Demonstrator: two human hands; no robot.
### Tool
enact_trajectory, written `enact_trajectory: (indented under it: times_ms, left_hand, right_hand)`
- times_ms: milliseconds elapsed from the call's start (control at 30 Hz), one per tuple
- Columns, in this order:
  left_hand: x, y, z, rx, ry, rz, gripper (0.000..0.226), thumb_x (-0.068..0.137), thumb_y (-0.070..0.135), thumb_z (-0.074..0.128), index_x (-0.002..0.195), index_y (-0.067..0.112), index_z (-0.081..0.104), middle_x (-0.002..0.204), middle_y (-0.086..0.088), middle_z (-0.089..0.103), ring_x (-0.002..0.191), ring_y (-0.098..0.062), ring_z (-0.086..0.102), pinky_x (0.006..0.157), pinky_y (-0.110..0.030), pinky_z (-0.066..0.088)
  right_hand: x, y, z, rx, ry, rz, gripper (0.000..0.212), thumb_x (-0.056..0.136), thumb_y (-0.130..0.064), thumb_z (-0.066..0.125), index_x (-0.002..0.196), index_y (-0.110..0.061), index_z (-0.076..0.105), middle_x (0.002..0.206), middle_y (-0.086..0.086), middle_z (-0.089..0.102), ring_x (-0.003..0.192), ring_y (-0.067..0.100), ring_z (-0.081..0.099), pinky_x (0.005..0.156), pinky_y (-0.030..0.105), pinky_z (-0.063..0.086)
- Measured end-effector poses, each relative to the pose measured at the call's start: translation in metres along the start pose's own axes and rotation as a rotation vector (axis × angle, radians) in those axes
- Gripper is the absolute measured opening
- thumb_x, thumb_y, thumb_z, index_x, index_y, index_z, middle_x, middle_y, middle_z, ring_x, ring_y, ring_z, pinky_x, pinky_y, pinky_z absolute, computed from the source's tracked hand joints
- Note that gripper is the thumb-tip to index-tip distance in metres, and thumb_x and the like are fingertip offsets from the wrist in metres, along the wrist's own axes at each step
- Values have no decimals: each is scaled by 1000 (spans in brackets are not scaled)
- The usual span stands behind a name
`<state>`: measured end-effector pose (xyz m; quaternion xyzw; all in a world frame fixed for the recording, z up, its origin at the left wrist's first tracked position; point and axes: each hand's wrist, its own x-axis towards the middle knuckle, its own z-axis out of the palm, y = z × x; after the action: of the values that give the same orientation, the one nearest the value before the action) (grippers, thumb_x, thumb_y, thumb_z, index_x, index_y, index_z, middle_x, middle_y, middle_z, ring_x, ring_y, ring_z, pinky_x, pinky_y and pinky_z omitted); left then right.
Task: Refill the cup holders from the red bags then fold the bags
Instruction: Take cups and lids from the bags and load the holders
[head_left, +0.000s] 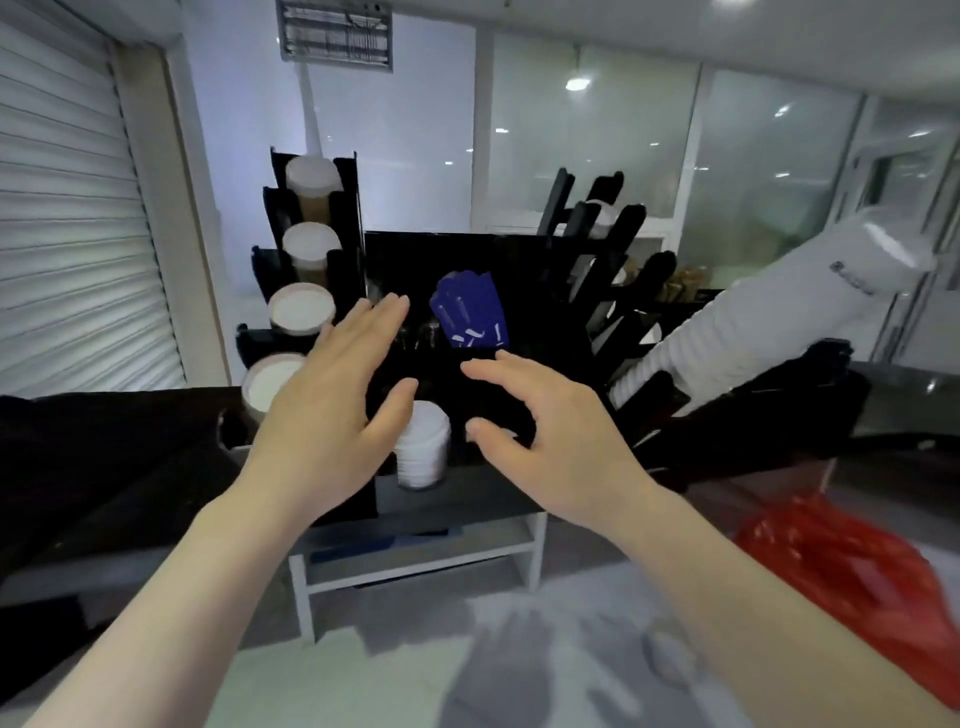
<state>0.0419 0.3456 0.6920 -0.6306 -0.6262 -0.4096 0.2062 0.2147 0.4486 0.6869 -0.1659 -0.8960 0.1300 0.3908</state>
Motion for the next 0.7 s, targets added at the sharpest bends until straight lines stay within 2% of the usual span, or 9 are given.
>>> enact_trajectory:
  times_ms: [133,200,267,400,567,700]
  left_hand:
    - [5,48,47,19,16,3,57,91,23,52,145,29,33,146,19,27,136,12,15,108,-3,8]
    - [7,76,79,4,38,-47,55,91,22,53,144,27,37,146,17,31,137,3,24,107,-5,13]
    - [10,104,111,-44,53,-108,53,92,19,55,143,24,39,145,15,36,135,4,27,106,-4,16]
    - [24,140,156,-93,65,-169,53,91,15,58,141,23,41,141,14,40,130,5,31,102,0,19]
    - [52,165,192,-176,111,-233,56,88,21,61,140,29,41,136,19,42,123,12,33,96,4,21]
    - [62,174,216,-271,41,-246,71,82,31,68,143,35,34,143,19,40,130,7,34,102,-3,24]
  right_hand:
    - [-33,53,-48,-7,23,-11,41,90,-25,62,131,-25,56,128,-19,55,125,-10,35,102,2,23]
    - [-50,86,-74,3,32,-18,38,90,-24,64,127,-24,59,115,-30,53,106,-21,42,93,1,31]
    - [-64,121,-100,9,36,-4,34,89,-24,65,123,-24,62,104,-37,48,88,-25,46,81,-3,32]
    - [-78,173,-132,100,67,69,28,85,-21,68,112,-29,65,100,-27,60,91,-7,59,80,0,38]
    - [-81,212,-157,192,148,100,20,79,-16,71,84,-32,60,86,-18,65,88,3,63,84,18,50]
    - [-80,230,-166,297,323,205,29,70,-29,75,77,-32,47,75,-11,59,76,10,64,76,37,55]
